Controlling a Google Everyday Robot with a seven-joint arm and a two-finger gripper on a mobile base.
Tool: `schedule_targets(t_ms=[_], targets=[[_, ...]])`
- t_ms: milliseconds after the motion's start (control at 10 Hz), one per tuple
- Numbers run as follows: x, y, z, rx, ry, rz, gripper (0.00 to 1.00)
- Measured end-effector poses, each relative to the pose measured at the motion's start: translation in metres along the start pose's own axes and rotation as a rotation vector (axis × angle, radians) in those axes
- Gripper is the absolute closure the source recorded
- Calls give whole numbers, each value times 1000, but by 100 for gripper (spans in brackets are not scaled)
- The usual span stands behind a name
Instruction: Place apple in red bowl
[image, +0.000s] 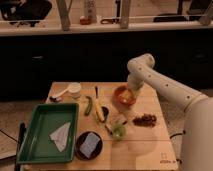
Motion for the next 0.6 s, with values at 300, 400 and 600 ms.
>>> schedule_targets(t_ms=[300, 400, 600], targets=[[3, -8, -1, 30, -4, 13, 95], [3, -10, -1, 40, -16, 19, 85], [5, -13, -2, 58, -37, 32, 63]])
